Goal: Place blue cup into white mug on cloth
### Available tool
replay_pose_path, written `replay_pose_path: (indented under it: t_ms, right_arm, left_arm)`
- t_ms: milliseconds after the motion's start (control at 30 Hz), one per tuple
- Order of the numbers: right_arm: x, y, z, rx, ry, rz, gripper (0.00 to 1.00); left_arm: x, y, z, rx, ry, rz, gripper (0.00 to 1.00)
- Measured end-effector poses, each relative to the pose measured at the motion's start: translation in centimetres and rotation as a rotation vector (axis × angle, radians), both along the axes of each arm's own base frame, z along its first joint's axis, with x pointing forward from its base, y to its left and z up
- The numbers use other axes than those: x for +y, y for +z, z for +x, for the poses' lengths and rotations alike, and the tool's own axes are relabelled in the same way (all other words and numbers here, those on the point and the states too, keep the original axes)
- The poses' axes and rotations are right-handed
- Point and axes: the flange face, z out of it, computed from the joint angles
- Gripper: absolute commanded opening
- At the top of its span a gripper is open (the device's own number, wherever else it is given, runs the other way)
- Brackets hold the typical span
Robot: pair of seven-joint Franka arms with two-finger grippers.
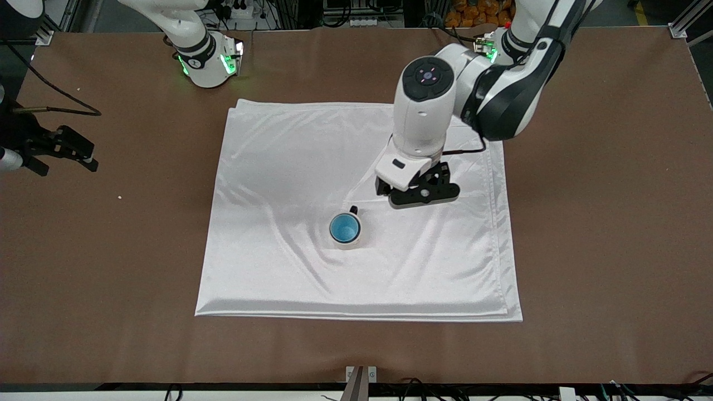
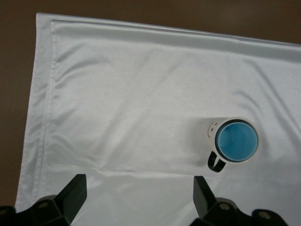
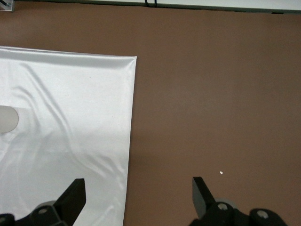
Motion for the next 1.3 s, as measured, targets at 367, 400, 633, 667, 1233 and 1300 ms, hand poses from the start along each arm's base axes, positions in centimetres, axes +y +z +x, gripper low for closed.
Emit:
replay_pose_path:
  t_ms: [367,400,633,667,1233,1300]
  right_arm:
    - [0.7,0.0,-0.1,0.005,0.031,-0.003,1.0]
    - [0.8,0.0,-0.1,0.01,0.032,-0.003,1.0]
    - [0.9,-0.3,-0.7,0.049,0.037,-0.003,1.0]
    - [0.9,-0.3,-0.8,0.058,0.038,-0.002,1.0]
    - [1.2,0.8,-1.8,0.078,0.045,-0.004,1.0]
    - [1.6,1.1,-2.1,0.076,0.051,-0.005,1.0]
  left_arm:
    - [10.1,5.5,-1.7,0.005,-0.066,-0.026,1.0]
    - [11.0,5.9,-1.8,0.004,-0.072,-0.027,1.0]
    - [15.1,7.4,-2.9,0.025,-0.087,0.003,1.0]
    - [15.3,7.6,-3.0,0.025,-0.089,0.005,1.0]
    - [20.9,11.1,-1.6,0.008,-0.111,-0.008,1.0]
    - [21.5,11.7,-1.4,0.009,-0.105,-0.011,1.0]
